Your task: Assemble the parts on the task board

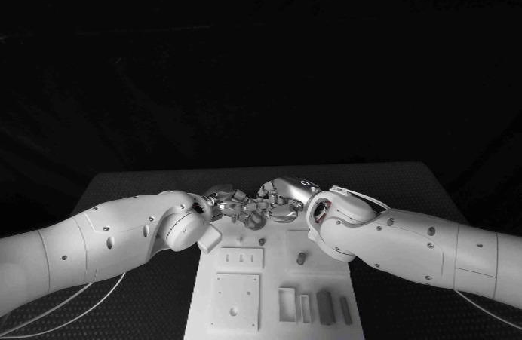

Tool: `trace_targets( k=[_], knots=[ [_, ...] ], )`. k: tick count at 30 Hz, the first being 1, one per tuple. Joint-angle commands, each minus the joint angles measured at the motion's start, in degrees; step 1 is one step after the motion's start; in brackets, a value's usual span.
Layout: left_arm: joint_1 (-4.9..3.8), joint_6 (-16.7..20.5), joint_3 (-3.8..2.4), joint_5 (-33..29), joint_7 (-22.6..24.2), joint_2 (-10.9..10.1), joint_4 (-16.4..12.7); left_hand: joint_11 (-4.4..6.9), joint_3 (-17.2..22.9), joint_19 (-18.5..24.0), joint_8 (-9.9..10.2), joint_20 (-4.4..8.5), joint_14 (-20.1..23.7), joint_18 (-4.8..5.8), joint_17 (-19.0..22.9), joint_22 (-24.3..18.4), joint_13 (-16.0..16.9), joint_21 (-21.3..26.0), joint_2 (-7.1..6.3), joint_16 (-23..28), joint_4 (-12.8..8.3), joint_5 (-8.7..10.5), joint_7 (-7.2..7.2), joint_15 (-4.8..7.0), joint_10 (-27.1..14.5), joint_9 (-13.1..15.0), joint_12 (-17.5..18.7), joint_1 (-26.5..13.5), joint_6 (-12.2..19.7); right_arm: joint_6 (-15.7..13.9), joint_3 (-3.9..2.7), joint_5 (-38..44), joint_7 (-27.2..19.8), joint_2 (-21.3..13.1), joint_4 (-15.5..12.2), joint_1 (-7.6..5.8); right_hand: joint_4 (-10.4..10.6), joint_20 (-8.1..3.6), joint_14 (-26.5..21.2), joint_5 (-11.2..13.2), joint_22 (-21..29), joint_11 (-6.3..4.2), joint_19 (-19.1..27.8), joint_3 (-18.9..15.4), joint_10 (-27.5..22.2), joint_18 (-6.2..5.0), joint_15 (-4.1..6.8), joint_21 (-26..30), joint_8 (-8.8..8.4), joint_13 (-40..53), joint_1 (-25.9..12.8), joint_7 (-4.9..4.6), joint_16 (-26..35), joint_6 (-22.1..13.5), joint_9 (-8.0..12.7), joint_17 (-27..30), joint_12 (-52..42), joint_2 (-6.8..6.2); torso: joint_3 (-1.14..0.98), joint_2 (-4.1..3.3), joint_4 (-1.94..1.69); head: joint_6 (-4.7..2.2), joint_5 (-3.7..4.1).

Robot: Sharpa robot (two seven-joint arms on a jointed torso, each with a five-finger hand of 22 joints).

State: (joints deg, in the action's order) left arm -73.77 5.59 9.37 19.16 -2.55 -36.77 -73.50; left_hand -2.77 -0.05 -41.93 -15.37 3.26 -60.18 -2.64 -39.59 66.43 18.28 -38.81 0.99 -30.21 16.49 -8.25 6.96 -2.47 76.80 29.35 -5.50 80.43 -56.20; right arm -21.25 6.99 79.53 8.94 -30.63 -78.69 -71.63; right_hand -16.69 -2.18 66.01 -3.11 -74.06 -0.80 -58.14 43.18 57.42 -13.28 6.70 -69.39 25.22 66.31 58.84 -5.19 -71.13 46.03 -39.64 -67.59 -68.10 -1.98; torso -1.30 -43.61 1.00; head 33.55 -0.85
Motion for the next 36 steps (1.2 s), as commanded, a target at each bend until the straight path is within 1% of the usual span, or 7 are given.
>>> trace_targets(
  k=[1,4,7,9,15,23,36],
  knots=[
    [-0.24,0.38,-0.26,-1.86,1.25,0.6,-0.36,0.25,-0.57,0.38,-0.08,-0.02,0.49,-0.31,0.12,0.09,0.16,0.36,-0.86,-0.23,-0.01,-1.95,-0.14,0.02,0.27,-0.07,0.07,0.81,-0.53,1.41,0.2,0.51,-0.37,0.46,-0.12,0.4,0.06,-0.38,0.12,0.32,0.06,-0.53,-0.15,0.4,-0.93,-1.72,0.41,-0.22,0.27,-0.07,0.1,0.49,-0.05,11.38,-0.08,0.09,-0.3,-0.55,-0.03,-0.01,0.0,-0.01,-0.02],
    [-0.23,0.36,-0.24,-1.86,1.17,0.86,-0.35,0.33,-0.56,0.35,-0.14,-0.03,0.45,-0.25,0.19,0.11,0.32,0.44,-1.43,-0.28,0.07,-3.9,-0.28,0.02,0.44,-0.09,0.0,1.53,-0.9,1.5,0.21,0.48,-0.34,0.58,-0.03,0.49,0.06,-0.39,0.13,0.32,0.07,-0.53,-0.17,0.47,-0.93,-1.72,0.41,-0.21,0.25,-0.08,0.1,0.49,-0.04,11.39,-0.13,0.1,-0.3,-0.61,-0.03,0.0,0.01,0.04,-0.12],
    [-0.23,0.28,-0.24,-2.04,1.09,0.86,-0.34,0.33,-0.59,0.56,0.01,-0.09,0.56,-0.12,0.31,0.13,0.48,0.68,-1.53,-0.25,0.11,-7.88,-0.28,-0.04,0.38,-0.21,0.06,1.46,-0.99,1.59,0.23,0.46,-0.31,0.7,0.1,0.5,0.07,-0.4,0.13,0.32,0.09,-0.53,-0.18,0.52,-0.92,-1.72,0.41,-0.21,0.23,-0.09,0.1,0.49,-0.04,11.39,-0.17,0.11,-0.3,-0.62,-0.04,-0.01,0.04,0.0,-0.06],
    [-0.23,0.11,-0.24,-2.21,1.05,0.79,-0.33,0.28,-0.76,0.84,0.17,-0.18,0.75,0.0,0.44,0.19,0.6,0.89,-2.58,-0.14,0.16,-12.78,-0.23,-0.14,0.28,-0.31,0.15,0.1,-0.97,1.61,0.25,0.46,-0.27,0.75,0.16,0.51,0.07,-0.41,0.14,0.32,0.09,-0.53,-0.19,0.55,-0.92,-1.72,0.41,-0.21,0.22,-0.09,0.09,0.49,-0.03,11.4,-0.19,0.11,-0.3,-0.63,-0.06,0.0,0.08,0.0,-0.05],
    [-0.23,-0.67,-0.23,-3.08,-0.02,0.71,-0.4,0.05,0.34,1.78,0.6,-0.44,1.3,0.23,0.73,0.35,0.8,1.49,-5.14,0.19,0.15,-20.88,-0.01,-0.41,-0.16,-0.48,0.39,-3.78,-0.54,1.56,0.28,0.46,-0.06,0.79,0.23,0.52,0.07,-0.42,0.15,0.32,0.11,-0.53,-0.21,0.6,-0.92,-1.72,0.41,-0.2,0.19,-0.1,0.09,0.49,-0.03,11.4,-0.22,0.12,-0.3,-0.65,-0.13,0.0,0.04,0.0,0.02],
    [-0.22,-2.07,-0.23,-4.65,-0.94,0.68,-0.4,-0.82,2.01,3.57,1.2,-1.04,2.83,0.72,0.85,0.5,0.74,2.45,-7.81,0.61,0.04,-22.48,0.7,-1.06,-1.82,-0.58,1.11,-5.51,0.66,1.69,0.3,0.47,0.0,0.9,0.62,0.54,0.07,-0.43,0.15,0.32,0.12,-0.53,-0.22,0.66,-0.92,-1.72,0.41,-0.2,0.17,-0.11,0.09,0.49,-0.02,11.41,-0.27,0.13,-0.3,-0.66,-0.05,0.0,0.01,0.11,0.09],
    [-0.21,-3.06,-0.23,-4.95,-0.89,0.49,-0.38,-0.03,3.95,4.85,-0.06,-1.14,3.89,1.17,-0.59,1.41,3.06,2.9,-8.13,-2.28,-0.2,-23.45,0.06,-1.0,-2.62,1.0,-3.47,-7.74,-0.12,1.71,0.34,0.47,0.05,0.88,0.86,0.68,0.07,-0.44,0.17,0.32,0.14,-0.53,-0.25,0.74,-0.92,-1.72,0.42,-0.2,0.13,-0.12,0.08,0.49,-0.02,11.41,-0.32,0.14,-0.3,-0.68,0.01,0.01,0.01,0.43,0.18]
  ],
)
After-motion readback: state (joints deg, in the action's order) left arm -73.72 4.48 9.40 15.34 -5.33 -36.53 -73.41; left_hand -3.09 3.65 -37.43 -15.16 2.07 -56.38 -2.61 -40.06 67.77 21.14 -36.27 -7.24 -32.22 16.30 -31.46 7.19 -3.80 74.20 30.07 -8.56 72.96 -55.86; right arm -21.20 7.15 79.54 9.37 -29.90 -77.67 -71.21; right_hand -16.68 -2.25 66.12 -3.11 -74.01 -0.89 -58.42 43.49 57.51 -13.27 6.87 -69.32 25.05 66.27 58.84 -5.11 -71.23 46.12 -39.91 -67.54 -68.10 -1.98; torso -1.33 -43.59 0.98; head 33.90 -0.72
